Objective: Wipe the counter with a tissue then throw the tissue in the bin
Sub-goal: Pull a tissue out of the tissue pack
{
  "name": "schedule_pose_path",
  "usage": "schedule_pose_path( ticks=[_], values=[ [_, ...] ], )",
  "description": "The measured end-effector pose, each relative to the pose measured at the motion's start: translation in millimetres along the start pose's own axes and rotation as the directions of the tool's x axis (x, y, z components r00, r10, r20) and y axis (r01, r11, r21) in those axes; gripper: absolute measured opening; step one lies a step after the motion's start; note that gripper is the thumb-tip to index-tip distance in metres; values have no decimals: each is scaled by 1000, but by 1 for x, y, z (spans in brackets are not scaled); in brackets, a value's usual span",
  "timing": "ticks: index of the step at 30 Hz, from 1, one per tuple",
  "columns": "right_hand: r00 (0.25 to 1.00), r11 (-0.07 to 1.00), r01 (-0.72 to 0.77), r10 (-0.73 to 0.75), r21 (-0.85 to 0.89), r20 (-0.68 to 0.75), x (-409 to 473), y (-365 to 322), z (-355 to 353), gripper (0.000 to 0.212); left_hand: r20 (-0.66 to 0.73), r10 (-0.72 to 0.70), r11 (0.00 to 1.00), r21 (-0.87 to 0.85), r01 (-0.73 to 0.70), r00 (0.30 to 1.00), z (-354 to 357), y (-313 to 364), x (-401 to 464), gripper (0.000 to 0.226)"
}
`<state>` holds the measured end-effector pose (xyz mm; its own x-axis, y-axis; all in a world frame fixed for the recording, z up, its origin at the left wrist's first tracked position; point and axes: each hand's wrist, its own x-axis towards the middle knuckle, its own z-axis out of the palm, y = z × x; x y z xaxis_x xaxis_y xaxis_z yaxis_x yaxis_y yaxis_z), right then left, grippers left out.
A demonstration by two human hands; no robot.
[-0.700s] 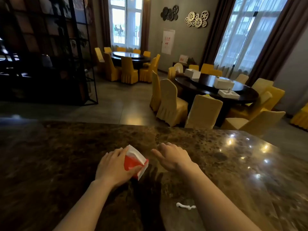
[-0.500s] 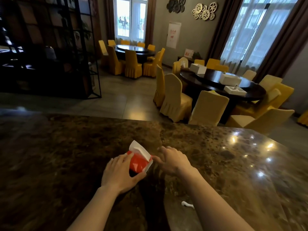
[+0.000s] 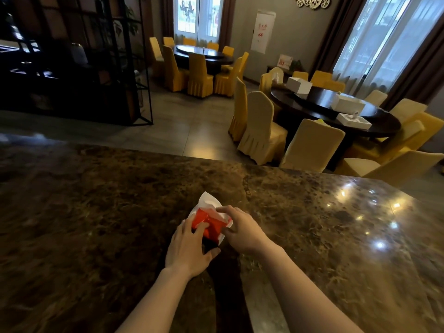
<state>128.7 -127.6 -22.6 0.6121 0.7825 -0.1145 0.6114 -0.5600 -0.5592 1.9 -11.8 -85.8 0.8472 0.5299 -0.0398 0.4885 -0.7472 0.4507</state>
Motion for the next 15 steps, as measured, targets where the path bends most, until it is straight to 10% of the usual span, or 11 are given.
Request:
schedule_pose_path(
  ticks=[15],
  values=[
    [943, 990, 82, -40, 113, -331, -3, -15, 9, 21, -155, 43, 994, 101, -27, 987, 7, 0, -28, 69]
  ],
)
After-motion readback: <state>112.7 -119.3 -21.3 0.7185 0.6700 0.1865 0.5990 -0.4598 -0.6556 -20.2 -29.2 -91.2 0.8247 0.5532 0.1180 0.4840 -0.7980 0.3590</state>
